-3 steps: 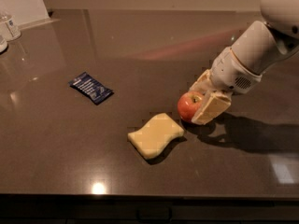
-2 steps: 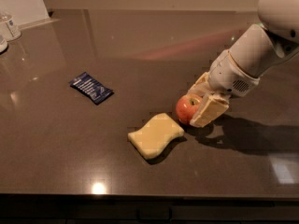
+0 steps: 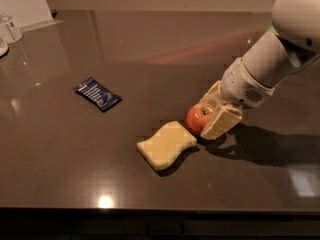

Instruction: Move apple near sponge

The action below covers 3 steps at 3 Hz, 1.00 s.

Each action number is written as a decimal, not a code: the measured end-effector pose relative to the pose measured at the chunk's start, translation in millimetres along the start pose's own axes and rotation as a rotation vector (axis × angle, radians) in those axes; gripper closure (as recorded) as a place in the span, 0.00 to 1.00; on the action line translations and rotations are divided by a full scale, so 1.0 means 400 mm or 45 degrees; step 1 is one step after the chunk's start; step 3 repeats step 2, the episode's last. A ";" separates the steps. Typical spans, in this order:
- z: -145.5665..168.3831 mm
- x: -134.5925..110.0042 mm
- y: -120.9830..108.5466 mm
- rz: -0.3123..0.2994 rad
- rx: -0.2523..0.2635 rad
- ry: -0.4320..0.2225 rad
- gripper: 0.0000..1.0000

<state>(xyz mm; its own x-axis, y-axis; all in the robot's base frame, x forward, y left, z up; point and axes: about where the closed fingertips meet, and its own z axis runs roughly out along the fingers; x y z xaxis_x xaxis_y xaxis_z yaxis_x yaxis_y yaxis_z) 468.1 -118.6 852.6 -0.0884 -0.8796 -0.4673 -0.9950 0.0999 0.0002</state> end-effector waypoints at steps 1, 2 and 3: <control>0.000 -0.003 0.002 -0.004 0.001 0.001 0.00; 0.000 -0.003 0.002 -0.004 0.001 0.001 0.00; 0.000 -0.003 0.002 -0.004 0.001 0.001 0.00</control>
Offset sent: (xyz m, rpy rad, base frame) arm -0.0005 0.0010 0.0007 -0.0008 -0.0018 0.0026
